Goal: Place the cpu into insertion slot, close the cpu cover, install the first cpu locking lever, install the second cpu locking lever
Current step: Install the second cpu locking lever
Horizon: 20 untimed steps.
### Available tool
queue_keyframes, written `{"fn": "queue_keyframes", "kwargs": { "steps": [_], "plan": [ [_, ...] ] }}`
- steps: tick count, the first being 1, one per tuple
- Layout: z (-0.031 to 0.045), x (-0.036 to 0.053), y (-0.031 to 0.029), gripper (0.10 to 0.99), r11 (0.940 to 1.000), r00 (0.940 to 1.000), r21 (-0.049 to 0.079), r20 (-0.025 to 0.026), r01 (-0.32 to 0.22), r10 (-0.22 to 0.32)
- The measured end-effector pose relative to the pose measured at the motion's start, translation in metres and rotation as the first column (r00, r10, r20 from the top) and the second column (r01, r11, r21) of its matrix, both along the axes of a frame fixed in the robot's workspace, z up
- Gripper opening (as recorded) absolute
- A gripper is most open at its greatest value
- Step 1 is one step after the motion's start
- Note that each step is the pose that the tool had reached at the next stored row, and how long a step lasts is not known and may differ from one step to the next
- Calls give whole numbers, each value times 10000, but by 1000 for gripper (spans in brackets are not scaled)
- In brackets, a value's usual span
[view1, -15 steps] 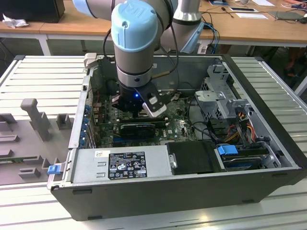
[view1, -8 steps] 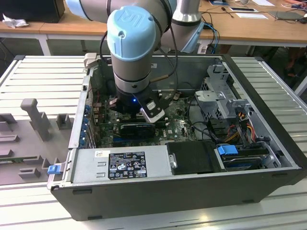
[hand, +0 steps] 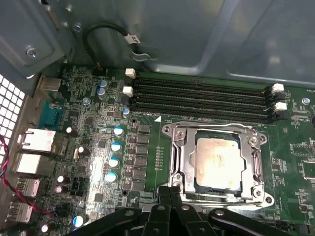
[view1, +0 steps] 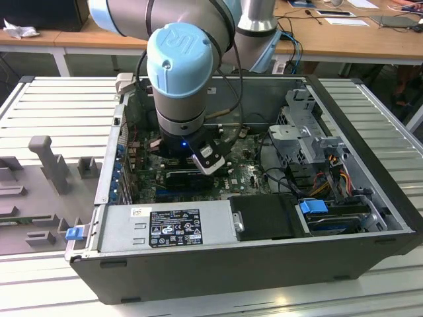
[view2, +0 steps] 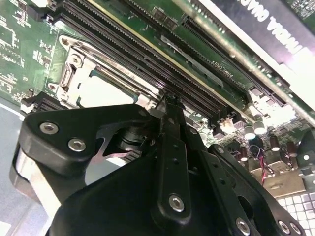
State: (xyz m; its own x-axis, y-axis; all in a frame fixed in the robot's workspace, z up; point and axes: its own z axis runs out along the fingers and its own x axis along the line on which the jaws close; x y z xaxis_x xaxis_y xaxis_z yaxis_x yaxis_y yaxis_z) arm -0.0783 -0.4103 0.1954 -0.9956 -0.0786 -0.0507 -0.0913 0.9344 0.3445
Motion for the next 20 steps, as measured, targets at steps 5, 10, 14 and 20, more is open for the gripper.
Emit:
{"fn": "queue_keyframes", "kwargs": {
  "steps": [5,10,14,20],
  "plan": [
    [-28,-17,0,106,10000,10000,90,0,-7,7],
    [-36,-35,0,106,9999,10000,127,0,-14,14],
    [36,-41,0,106,9999,10000,162,1,-15,15],
    [200,-43,0,106,9999,10000,166,-7,-13,13]
  ]
}}
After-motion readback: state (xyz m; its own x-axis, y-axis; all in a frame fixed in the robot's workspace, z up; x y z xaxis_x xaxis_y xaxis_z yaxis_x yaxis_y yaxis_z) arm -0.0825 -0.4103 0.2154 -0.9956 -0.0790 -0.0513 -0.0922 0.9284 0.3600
